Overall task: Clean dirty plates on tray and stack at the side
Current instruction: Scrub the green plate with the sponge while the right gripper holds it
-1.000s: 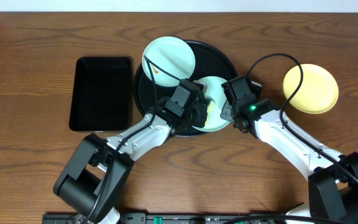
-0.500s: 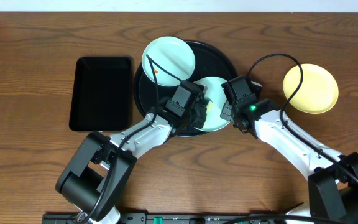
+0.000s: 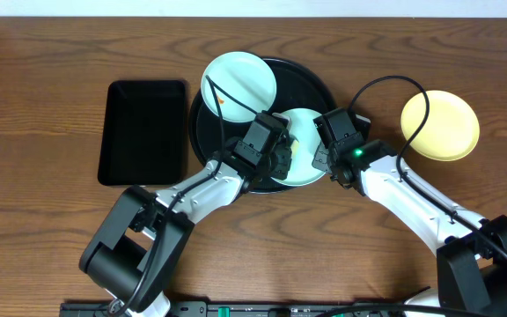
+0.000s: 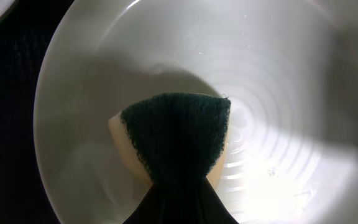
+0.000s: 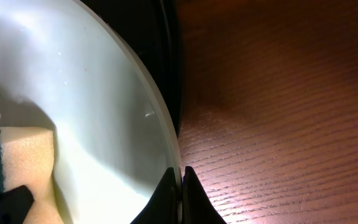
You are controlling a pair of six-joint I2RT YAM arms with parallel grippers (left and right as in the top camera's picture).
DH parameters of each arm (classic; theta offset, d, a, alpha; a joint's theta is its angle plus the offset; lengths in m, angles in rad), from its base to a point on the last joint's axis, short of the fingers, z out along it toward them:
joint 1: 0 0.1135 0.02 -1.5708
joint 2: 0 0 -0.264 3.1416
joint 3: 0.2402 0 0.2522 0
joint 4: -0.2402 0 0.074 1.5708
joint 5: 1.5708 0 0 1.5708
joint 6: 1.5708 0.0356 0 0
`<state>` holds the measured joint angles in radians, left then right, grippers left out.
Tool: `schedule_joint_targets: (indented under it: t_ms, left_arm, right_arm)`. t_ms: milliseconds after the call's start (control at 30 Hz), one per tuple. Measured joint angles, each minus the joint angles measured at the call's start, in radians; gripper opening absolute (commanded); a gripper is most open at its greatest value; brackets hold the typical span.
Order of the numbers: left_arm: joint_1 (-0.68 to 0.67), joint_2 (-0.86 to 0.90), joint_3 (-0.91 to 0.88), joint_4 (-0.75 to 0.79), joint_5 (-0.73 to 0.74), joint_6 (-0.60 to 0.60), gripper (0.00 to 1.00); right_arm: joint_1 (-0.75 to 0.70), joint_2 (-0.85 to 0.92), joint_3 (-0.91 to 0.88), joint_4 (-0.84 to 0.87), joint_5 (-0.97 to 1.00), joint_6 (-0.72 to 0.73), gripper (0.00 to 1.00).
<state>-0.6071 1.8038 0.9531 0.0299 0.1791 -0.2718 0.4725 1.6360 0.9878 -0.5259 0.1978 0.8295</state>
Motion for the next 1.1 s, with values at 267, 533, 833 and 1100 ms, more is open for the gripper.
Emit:
schedule_joint_targets:
  t_ms: [267, 533, 833, 1100]
  left_arm:
    - [0.0, 0.028, 0.0, 0.048, 0.001, 0.01, 0.08]
    - [0.0, 0.037, 0.0, 0.074, 0.0, 0.011, 0.08]
    - [-0.001, 0.037, 0.0, 0.08, -0.039, 0.012, 0.08]
    - [-0.001, 0.04, 0.0, 0.086, -0.068, 0.019, 0.08]
  right_arm:
    - [-0.002, 0.0, 0.0, 0.0, 0.008, 0.0, 0.01]
    - [-0.003, 0.0, -0.001, 0.0, 0.013, 0.0, 0.01]
    - [-0.003, 0.0, -0.001, 0.0, 0.01, 0.0, 0.01]
    - [-0.003, 0.0, -0.001, 0.0, 0.007, 0.0, 0.01]
